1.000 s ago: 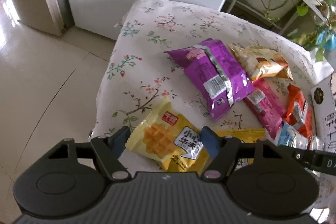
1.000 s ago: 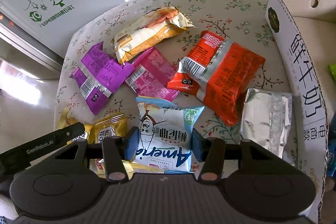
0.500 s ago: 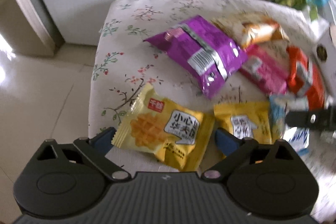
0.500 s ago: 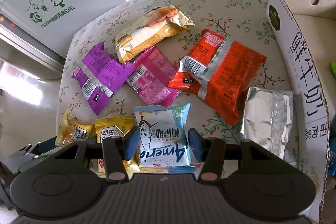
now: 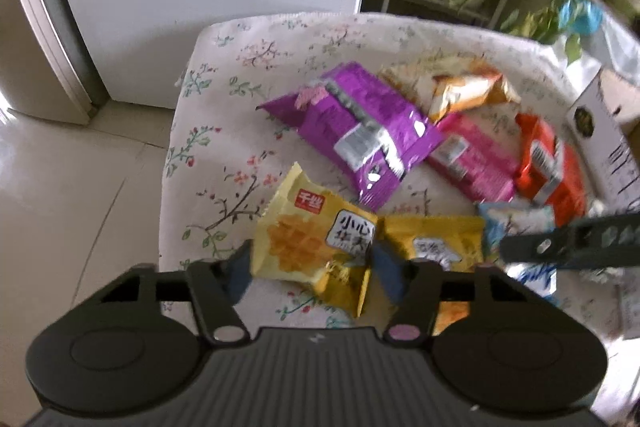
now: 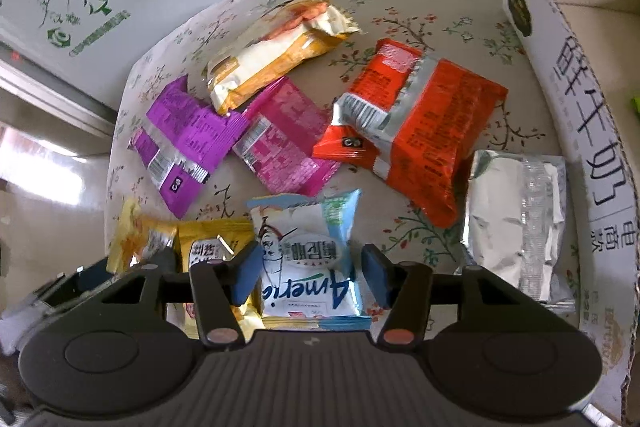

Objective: Organize snacks
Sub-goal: 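Grasp the yellow waffle pack with the left gripper while the right holds the white pack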

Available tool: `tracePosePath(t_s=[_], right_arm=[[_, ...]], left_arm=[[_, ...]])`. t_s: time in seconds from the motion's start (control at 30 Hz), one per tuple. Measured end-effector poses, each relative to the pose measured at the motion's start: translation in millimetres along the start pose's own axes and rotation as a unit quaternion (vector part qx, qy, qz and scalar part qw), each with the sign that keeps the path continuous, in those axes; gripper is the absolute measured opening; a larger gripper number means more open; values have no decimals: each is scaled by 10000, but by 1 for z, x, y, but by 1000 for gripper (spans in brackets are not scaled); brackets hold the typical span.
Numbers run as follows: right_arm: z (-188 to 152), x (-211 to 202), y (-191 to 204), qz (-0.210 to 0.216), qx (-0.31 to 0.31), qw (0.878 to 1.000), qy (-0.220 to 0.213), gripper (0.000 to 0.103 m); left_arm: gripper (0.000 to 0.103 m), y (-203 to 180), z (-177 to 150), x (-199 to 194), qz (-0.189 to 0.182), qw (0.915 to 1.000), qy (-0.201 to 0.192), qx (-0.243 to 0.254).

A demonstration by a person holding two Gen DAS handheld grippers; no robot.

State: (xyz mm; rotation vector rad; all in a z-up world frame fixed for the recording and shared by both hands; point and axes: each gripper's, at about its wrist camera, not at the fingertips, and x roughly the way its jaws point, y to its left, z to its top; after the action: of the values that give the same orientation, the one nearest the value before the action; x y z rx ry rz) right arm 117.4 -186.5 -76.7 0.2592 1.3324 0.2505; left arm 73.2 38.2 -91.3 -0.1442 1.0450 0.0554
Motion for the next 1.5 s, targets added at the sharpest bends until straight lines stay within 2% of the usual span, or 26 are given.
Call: tracePosePath(t_s=[0.03, 0.13, 0.2, 0.3, 0.33, 0.47, 0.53, 0.63, 0.7, 0.77, 0.8, 0.83, 0.97, 1.0, 1.03, 1.37, 1.5], right_arm=[[-1, 1, 3, -27, -52, 10000, -4, 64], [-4, 4, 13, -249, -383, 9989, -102, 64], [-7, 6, 21, -374, -568, 9976, -155, 64], [-11, 8, 29, -571, -863, 9944, -235, 59], [-13, 8, 31, -614, -969, 9931, -262, 58], [-13, 8, 30, -568, -967, 9933, -288, 58], [-11, 6, 28, -563, -913, 9937, -313, 57], [-9, 1, 24, -563, -884, 9938, -369, 58], [-10, -3, 21, -526, -827, 9945, -358, 58], [-10, -3, 20, -519, -805, 9948, -342, 58], [-10, -4, 20, -511, -803, 9949, -340, 58], [-10, -4, 20, -504, -798, 9949, -345, 58], [-9, -7, 18, -447, -741, 9955, -387, 58], [-9, -8, 18, -438, -725, 9956, -400, 58], [-9, -9, 18, -427, -718, 9956, -420, 58], [-9, -13, 17, -295, -673, 9963, -450, 58], [-8, -17, 17, -261, -654, 9962, -514, 58]], left_arm=[[50, 1, 1, -1, -23, 10000, -2, -22], [51, 4, 1, 3, -55, 9998, 111, -140], [58, 7, 0, 6, -16, 9995, 163, -270], [79, 11, -1, 9, 134, 9991, 183, -362], [83, 11, -1, 10, 215, 9991, 147, -346], [84, 10, 3, 11, 301, 9991, -20, -295], [89, 3, 5, 13, 295, 9995, -116, -57], [92, -6, 3, 24, 374, 9990, -31, 239], [91, -5, 2, 24, 361, 9992, -122, 157], [76, -6, 3, 22, 325, 9992, -188, 167], [63, -7, 3, 20, 269, 9991, -233, 213], [55, -9, 3, 18, 232, 9990, -249, 285], [49, -9, 0, 12, 191, 9992, -260, 216], [46, -8, 1, 9, 174, 9993, -277, 168], [38, -7, 1, 6, 144, 9993, -307, 133], [31, -1, 3, 0, 93, 9994, -319, -50], [30, -2, 5, -9, 120, 9989, -447, -107]])
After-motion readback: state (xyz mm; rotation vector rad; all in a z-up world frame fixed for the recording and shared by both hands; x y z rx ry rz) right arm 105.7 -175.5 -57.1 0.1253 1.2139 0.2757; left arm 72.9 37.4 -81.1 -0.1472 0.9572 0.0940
